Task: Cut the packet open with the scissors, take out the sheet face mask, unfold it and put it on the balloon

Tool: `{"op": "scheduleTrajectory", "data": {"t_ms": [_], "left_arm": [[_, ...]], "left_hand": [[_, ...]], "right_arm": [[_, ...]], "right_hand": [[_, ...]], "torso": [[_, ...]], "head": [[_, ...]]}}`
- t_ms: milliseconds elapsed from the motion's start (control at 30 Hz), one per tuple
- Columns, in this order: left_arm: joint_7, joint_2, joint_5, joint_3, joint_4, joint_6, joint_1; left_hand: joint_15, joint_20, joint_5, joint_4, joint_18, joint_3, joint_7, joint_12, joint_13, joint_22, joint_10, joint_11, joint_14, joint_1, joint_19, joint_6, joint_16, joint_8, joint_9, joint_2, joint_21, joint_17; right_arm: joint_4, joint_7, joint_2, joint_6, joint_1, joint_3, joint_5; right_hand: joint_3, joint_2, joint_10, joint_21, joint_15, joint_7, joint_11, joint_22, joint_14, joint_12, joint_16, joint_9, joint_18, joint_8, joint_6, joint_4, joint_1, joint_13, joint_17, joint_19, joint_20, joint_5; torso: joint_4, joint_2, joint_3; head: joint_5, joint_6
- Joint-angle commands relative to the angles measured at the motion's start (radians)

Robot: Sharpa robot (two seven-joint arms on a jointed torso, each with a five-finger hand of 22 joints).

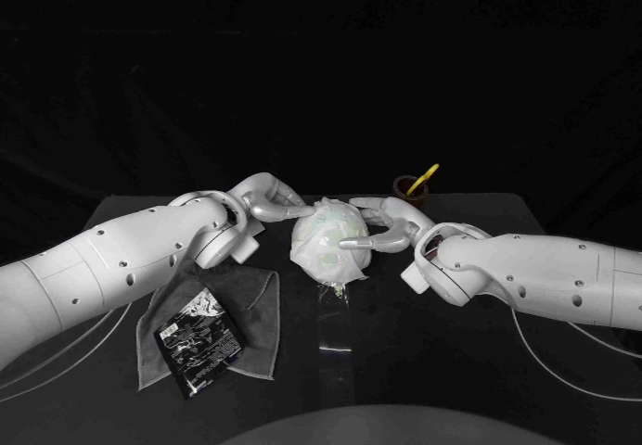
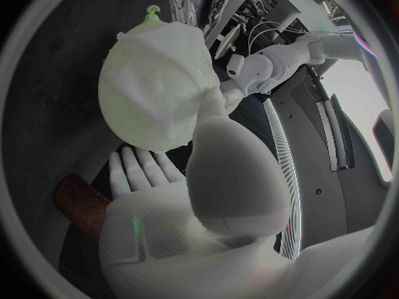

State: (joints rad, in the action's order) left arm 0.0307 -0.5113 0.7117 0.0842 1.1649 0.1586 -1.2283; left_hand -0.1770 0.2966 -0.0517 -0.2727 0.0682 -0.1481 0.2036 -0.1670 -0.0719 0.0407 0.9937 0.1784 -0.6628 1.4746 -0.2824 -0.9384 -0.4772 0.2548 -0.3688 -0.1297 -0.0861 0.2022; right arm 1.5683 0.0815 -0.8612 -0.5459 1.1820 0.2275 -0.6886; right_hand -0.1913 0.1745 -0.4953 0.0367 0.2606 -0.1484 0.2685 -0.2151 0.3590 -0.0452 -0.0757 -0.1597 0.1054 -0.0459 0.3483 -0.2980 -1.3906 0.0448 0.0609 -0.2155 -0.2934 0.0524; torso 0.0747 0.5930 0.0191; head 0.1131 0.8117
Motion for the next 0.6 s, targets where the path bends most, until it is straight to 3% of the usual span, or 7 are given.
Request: {"op": "scheduleTrajectory", "data": {"t_ms": [33, 333, 500, 600], "left_arm": [[0.001, 0.003, 0.009, -0.001, 0.003, -0.021, 0.000], [0.014, 0.005, 0.010, -0.001, 0.011, 0.002, 0.000], [0.021, 0.006, 0.012, -0.001, 0.009, 0.019, 0.000], [0.025, 0.007, 0.012, -0.001, 0.009, 0.030, 0.000]], "left_hand": [[0.008, -0.002, 0.003, 0.010, -0.005, -0.013, -0.004, -0.009, 0.000, 0.001, 0.005, -0.007, -0.001, 0.026, 0.004, -0.016, -0.008, 0.001, 0.003, 0.007, 0.005, 0.002], [0.028, -0.004, 0.003, 0.040, 0.017, -0.078, -0.034, -0.040, -0.002, 0.006, 0.062, -0.033, -0.049, 0.104, -0.018, -0.086, -0.043, 0.022, 0.009, 0.031, -0.002, 0.011], [0.046, -0.004, 0.003, 0.055, 0.035, -0.123, -0.050, -0.054, -0.001, 0.019, 0.107, -0.052, -0.087, 0.130, -0.095, -0.128, -0.065, 0.038, 0.009, 0.030, -0.031, 0.019], [0.057, -0.003, 0.003, 0.061, 0.034, -0.149, -0.060, -0.058, 0.001, 0.028, 0.136, -0.064, -0.105, 0.131, -0.148, -0.154, -0.075, 0.050, 0.007, 0.023, -0.052, 0.022]], "right_arm": [[0.003, 0.000, 0.001, 0.012, -0.001, 0.000, -0.014], [0.003, 0.000, 0.001, 0.010, -0.001, 0.000, -0.014], [0.005, 0.000, 0.001, 0.010, -0.001, 0.000, -0.014], [0.005, 0.000, 0.001, 0.010, -0.001, 0.000, -0.014]], "right_hand": [[0.004, 0.003, -0.009, -0.004, 0.002, -0.152, 0.002, 0.001, 0.002, -0.001, 0.007, -0.001, -0.012, -0.006, 0.005, -0.001, -0.002, 0.002, -0.001, 0.009, 0.000, -0.002], [0.005, 0.001, -0.011, -0.004, 0.002, -0.152, 0.002, 0.003, 0.002, -0.001, 0.007, -0.002, -0.012, -0.006, 0.007, -0.001, -0.002, 0.002, -0.001, 0.010, 0.000, -0.002], [0.005, 0.001, -0.011, -0.004, 0.002, -0.152, 0.002, 0.003, 0.002, -0.001, 0.007, -0.002, -0.012, -0.006, 0.007, -0.001, -0.002, 0.002, -0.001, 0.010, 0.000, -0.002], [0.005, 0.001, -0.011, -0.004, 0.002, -0.152, 0.002, 0.003, 0.002, -0.001, 0.007, -0.002, -0.012, -0.006, 0.007, -0.001, -0.002, 0.002, -0.001, 0.010, 0.000, -0.002]], "torso": [[0.0003, 0.000, 0.0001], [-0.0004, 0.000, 0.0002], [-0.0006, 0.000, 0.0000], [-0.0004, 0.000, 0.0001]], "head": [[0.001, 0.002], [-0.003, 0.009], [-0.002, 0.012], [-0.002, 0.012]]}}
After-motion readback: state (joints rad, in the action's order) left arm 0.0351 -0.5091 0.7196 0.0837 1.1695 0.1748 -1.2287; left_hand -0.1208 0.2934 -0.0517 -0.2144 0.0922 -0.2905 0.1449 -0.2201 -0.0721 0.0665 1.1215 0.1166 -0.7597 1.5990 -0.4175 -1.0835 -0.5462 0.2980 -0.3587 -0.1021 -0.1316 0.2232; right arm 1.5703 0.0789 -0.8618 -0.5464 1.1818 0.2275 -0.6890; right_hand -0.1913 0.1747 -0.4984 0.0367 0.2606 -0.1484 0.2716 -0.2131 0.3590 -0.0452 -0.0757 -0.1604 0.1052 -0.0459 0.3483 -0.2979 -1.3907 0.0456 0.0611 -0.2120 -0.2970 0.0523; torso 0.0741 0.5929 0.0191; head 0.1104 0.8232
